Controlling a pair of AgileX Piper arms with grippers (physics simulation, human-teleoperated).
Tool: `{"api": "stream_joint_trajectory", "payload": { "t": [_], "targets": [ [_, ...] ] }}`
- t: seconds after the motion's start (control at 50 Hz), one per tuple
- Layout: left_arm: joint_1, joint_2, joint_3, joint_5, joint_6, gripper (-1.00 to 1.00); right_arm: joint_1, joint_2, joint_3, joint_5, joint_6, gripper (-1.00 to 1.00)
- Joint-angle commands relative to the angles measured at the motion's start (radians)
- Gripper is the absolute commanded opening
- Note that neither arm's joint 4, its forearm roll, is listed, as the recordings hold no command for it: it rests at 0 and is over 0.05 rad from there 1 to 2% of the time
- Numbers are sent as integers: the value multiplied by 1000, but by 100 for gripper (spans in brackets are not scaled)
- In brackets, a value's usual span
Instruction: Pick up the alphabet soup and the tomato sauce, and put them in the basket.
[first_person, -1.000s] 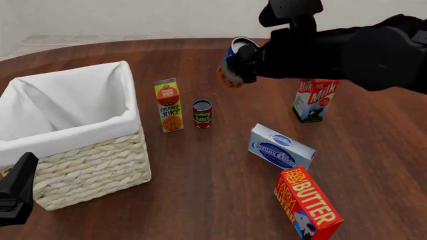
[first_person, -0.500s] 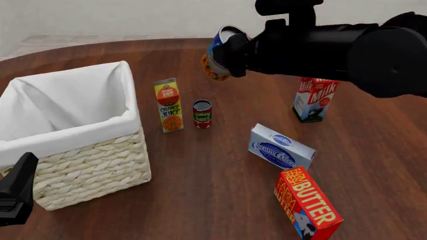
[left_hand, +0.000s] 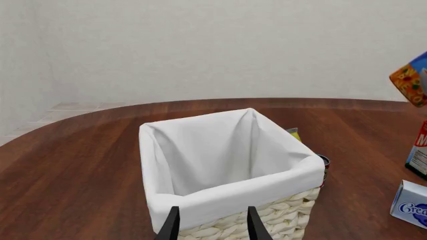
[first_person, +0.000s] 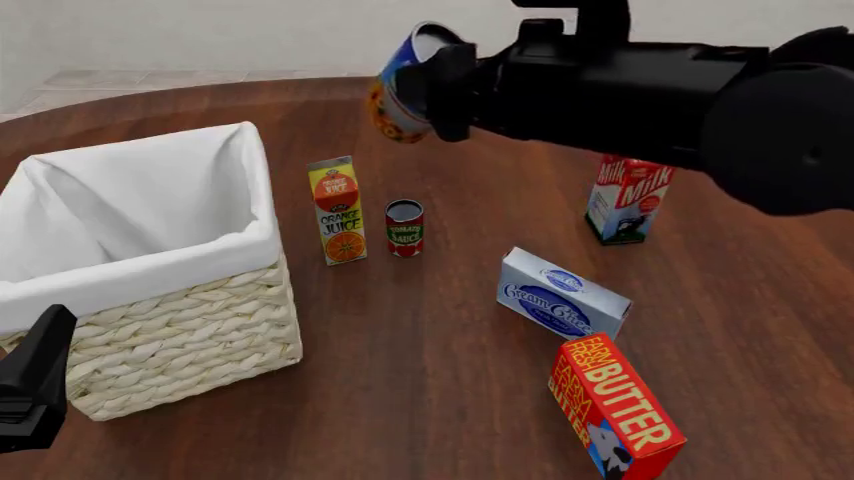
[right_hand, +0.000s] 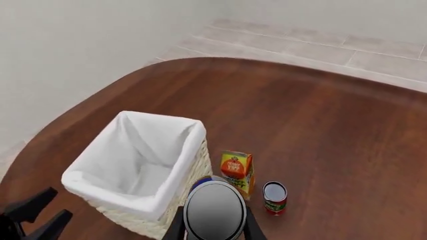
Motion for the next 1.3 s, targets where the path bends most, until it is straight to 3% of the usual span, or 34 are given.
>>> {"api": "stream_joint_trajectory", "payload": {
  "t": [0.02,0.62,1.3],
  "targets": [
    [0,0,0,0,0,100,35,-7,-7,-36,31,-100],
    [0,0,0,0,0,100,121,2,-5,-118,58,-100],
    [0,0,0,0,0,100,170,99,-61,-141,36,-100]
  ]
}}
